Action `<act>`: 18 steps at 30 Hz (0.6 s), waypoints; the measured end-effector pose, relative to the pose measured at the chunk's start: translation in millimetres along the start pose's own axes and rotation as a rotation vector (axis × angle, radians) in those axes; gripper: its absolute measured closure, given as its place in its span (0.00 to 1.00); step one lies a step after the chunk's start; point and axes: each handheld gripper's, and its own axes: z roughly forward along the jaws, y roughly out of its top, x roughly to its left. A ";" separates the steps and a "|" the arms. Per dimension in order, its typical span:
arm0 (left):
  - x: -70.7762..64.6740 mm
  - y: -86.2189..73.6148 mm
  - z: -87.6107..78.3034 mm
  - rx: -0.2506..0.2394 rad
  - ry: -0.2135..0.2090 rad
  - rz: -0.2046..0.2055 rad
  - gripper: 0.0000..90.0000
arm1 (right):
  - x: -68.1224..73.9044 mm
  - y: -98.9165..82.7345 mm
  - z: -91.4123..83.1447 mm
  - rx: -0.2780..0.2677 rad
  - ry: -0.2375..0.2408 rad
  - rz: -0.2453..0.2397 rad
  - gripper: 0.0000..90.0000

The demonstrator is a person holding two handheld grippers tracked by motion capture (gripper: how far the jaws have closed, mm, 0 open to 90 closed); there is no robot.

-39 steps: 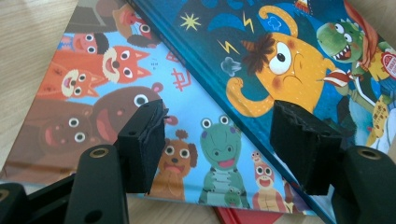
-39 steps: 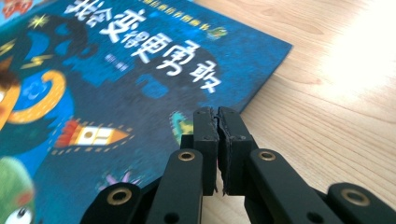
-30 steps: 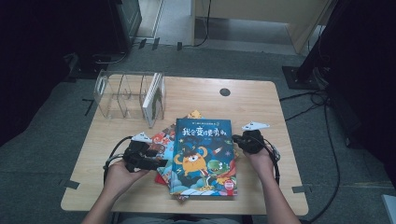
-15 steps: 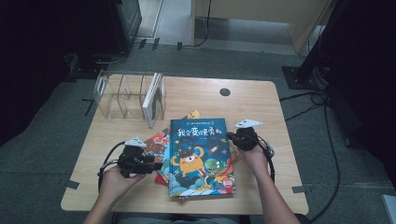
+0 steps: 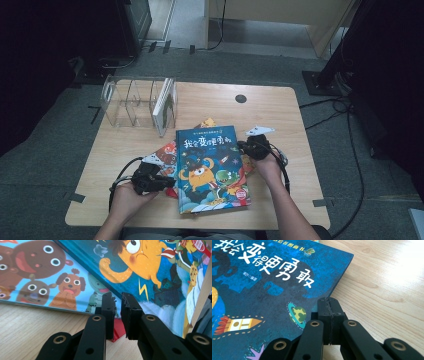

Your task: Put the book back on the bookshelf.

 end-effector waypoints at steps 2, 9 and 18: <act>-0.4 0.2 2.5 0.001 -0.001 0.000 0.91 | -0.6 0.0 -0.1 0.000 0.002 0.002 1.00; -2.2 1.7 7.3 -0.004 -0.028 0.010 0.92 | 2.0 3.1 -4.2 -0.005 0.001 -0.014 1.00; -13.1 6.9 14.8 0.020 -0.062 0.031 0.92 | 0.2 0.0 -9.4 -0.005 -0.006 -0.003 1.00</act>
